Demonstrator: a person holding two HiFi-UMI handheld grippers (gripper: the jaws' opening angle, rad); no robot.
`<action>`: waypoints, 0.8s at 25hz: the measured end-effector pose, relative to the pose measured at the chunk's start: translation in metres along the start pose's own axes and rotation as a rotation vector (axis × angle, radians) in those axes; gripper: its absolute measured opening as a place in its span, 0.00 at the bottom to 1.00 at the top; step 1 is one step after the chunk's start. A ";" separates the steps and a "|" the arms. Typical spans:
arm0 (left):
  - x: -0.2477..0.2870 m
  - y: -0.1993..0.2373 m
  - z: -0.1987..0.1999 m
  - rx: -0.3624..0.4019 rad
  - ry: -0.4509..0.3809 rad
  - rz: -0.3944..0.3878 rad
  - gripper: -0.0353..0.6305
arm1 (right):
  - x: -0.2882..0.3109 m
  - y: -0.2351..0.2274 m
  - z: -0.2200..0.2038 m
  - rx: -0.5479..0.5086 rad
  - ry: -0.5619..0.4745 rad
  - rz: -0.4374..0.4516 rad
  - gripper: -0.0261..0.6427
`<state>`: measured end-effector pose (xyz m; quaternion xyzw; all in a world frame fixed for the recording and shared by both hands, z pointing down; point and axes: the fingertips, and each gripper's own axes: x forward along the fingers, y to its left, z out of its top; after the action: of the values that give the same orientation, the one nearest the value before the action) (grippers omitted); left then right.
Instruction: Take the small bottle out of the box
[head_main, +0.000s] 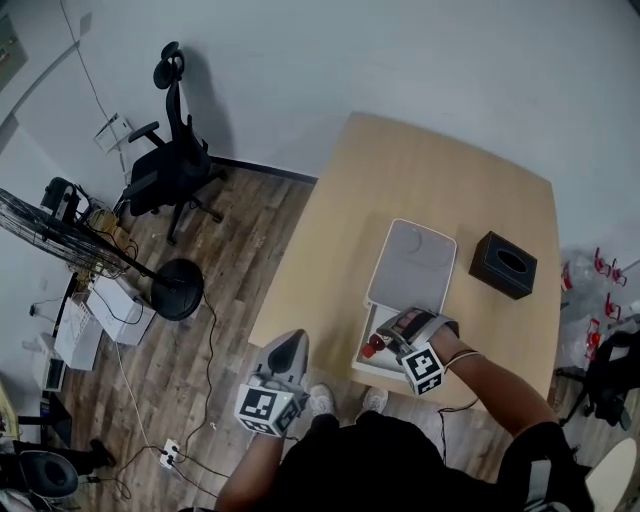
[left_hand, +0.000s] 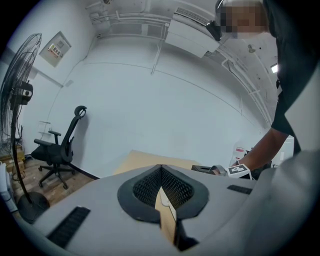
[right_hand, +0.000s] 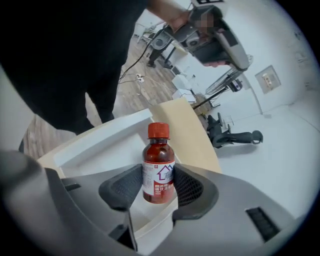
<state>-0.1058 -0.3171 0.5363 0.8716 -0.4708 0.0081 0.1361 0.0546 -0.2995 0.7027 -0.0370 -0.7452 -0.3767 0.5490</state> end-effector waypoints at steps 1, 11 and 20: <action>0.000 -0.001 0.000 -0.001 -0.001 0.000 0.07 | -0.004 -0.003 0.002 0.049 -0.012 -0.020 0.35; 0.005 -0.012 0.000 0.003 0.008 -0.024 0.07 | -0.063 -0.052 0.010 0.643 -0.171 -0.307 0.35; 0.014 -0.023 0.003 0.024 0.001 -0.040 0.07 | -0.127 -0.098 0.000 1.099 -0.390 -0.573 0.35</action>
<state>-0.0793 -0.3169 0.5305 0.8826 -0.4529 0.0116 0.1258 0.0590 -0.3239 0.5446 0.3817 -0.8957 -0.0585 0.2206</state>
